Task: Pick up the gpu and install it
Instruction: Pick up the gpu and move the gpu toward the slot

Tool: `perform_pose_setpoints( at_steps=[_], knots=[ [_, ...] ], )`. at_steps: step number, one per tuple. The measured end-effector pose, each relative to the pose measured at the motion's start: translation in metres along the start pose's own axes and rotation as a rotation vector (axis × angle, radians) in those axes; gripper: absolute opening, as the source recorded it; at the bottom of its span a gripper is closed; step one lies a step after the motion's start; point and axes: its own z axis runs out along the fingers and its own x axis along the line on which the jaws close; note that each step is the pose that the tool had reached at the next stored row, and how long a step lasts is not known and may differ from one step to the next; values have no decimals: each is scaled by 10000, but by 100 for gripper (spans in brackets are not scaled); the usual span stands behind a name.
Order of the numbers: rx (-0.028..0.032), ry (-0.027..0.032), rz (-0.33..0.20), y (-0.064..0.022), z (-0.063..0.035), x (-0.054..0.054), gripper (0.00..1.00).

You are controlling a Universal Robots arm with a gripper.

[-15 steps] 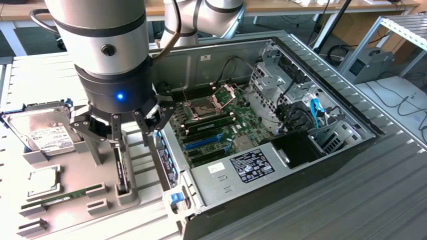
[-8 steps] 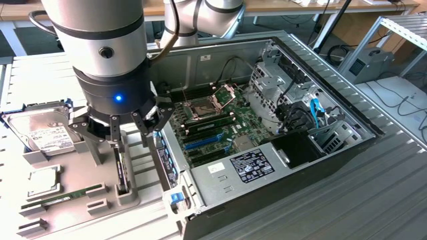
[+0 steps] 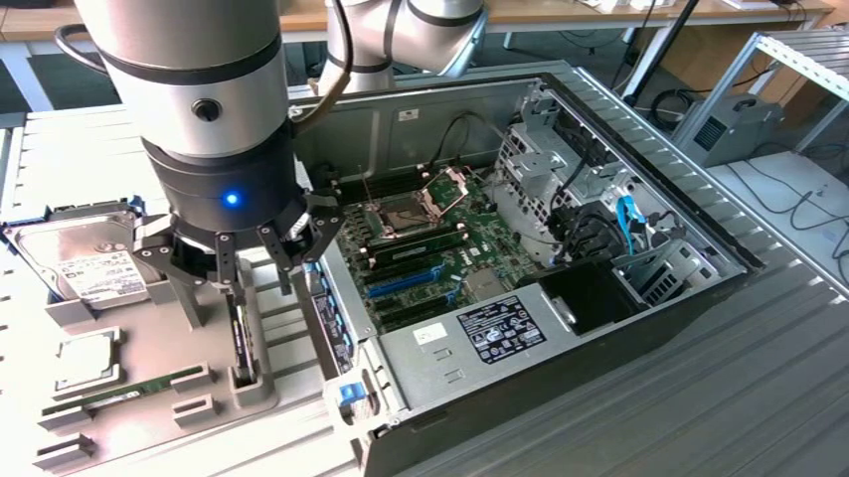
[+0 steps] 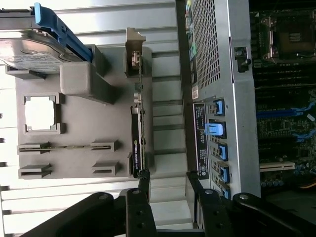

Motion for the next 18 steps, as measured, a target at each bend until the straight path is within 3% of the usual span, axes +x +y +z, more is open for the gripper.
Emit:
perform_pose_setpoints(
  at_steps=[18],
  knots=[
    [0, 0, 0, -3, 55, 19, 42]
  ],
)
